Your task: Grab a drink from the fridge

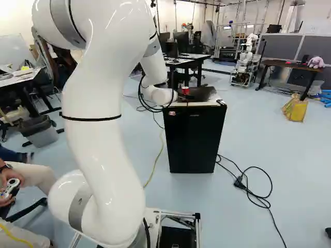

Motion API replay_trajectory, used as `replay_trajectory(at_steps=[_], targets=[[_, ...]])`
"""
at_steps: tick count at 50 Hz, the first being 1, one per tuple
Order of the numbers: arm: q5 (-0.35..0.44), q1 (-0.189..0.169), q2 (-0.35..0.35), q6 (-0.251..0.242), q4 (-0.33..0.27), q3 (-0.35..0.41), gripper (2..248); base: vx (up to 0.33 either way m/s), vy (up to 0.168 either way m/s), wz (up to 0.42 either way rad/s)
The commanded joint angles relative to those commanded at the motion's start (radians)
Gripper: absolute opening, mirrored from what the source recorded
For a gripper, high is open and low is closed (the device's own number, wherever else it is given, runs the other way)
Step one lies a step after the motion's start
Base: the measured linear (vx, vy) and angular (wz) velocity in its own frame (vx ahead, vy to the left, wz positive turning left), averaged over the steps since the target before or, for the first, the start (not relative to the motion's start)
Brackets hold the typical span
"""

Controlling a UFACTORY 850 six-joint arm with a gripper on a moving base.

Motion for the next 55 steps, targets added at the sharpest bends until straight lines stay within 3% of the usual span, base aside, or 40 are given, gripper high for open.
replay_trajectory(at_steps=[19,55], targets=[[0.074,-0.001,-0.017,0.000,-0.031,-0.018,247,0.000,0.000,0.000],[0.080,-0.018,-0.075,0.000,-0.033,-0.091,247,0.000,0.000,0.000]])
